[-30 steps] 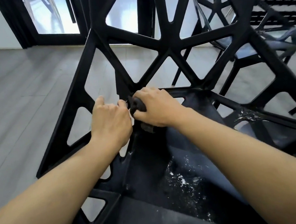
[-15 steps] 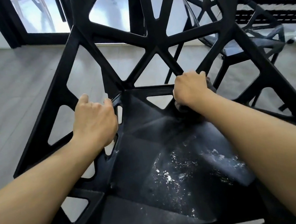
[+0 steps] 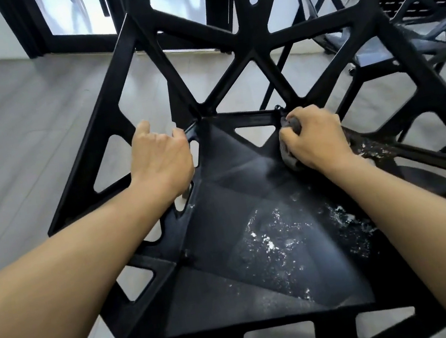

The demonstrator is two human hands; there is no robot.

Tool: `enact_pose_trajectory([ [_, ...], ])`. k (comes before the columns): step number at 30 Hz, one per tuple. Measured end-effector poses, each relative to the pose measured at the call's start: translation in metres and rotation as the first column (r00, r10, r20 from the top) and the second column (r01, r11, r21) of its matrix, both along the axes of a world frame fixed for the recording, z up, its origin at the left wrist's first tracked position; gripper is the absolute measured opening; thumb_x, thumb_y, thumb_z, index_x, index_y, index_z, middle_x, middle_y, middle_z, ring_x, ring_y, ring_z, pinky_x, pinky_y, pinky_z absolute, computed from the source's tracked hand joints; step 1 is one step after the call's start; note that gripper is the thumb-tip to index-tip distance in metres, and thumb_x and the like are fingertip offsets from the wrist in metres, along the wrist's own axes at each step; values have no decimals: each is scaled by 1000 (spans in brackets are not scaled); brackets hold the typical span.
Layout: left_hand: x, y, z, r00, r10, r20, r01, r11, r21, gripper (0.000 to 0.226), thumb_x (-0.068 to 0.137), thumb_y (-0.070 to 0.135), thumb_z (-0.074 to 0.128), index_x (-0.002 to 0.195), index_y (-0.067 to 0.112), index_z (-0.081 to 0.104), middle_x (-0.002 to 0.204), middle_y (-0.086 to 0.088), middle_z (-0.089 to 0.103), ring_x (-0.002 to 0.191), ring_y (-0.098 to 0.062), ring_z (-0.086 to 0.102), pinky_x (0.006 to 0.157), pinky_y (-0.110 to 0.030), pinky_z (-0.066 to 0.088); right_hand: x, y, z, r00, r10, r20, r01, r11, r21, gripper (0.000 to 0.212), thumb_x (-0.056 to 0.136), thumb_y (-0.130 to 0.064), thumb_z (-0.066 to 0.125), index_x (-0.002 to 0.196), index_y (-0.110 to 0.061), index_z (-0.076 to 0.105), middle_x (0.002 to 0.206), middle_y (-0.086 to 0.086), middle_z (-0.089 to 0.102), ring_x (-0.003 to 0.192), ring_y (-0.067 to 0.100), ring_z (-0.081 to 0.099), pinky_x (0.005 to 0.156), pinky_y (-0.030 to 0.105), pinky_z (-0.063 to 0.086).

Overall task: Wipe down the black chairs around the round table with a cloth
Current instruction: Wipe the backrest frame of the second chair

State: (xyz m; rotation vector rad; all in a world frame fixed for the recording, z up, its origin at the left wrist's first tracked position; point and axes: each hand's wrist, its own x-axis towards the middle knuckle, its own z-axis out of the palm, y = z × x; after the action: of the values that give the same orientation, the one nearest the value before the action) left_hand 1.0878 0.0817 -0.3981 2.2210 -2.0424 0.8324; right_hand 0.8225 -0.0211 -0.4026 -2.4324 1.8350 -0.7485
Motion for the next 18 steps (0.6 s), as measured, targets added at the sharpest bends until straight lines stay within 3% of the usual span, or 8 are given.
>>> enact_pose_trajectory([
  [2,-1,-1,0,1000,-10,-17,10,1000,6,9,90,13,46,81,13,49,48,1,28,43,-17,25,91,-37,21,15,5,0,999,10,35,-12,999,49,35,84,-37,48,101,-18,72,105,13,67,105,39,59,94,46,44],
  [6,0,-2,0,999,-6,-46,7,1000,13,10,90,12,46,83,14,53,58,-4,54,44,-15,26,87,-39,19,69,43,-5,965,239,107,-251,961,117,37,84,-33,49,107,-16,72,112,10,65,109,34,57,99,46,44],
  [10,-5,2,9,1000,-21,-18,22,998,59,7,87,13,48,81,14,52,49,0,28,43,-14,27,84,-39,21,92,74,1,909,390,146,-411,895,172,40,84,-35,51,114,-15,69,118,6,64,114,30,56,102,47,43],
  [13,-4,5,10,999,-26,-33,28,998,63,8,85,9,48,78,12,52,48,-2,32,42,-15,28,82,-40,24,69,91,5,866,494,78,-499,845,194,34,90,-33,57,118,-18,68,120,4,65,113,27,56,100,41,44],
  [15,-3,5,11,999,-23,-50,26,998,61,9,85,8,48,78,11,52,48,-3,36,42,-15,28,82,-40,22,36,85,8,926,378,3,-370,904,214,37,89,-38,54,119,-21,67,121,5,64,113,29,56,99,42,43],
  [18,-6,5,13,998,-13,-54,18,996,89,8,84,8,48,79,11,54,47,0,27,42,-15,29,83,-39,21,-23,59,11,995,80,-55,-70,982,174,38,89,-36,51,121,-19,65,125,11,61,117,35,55,100,44,42],
])
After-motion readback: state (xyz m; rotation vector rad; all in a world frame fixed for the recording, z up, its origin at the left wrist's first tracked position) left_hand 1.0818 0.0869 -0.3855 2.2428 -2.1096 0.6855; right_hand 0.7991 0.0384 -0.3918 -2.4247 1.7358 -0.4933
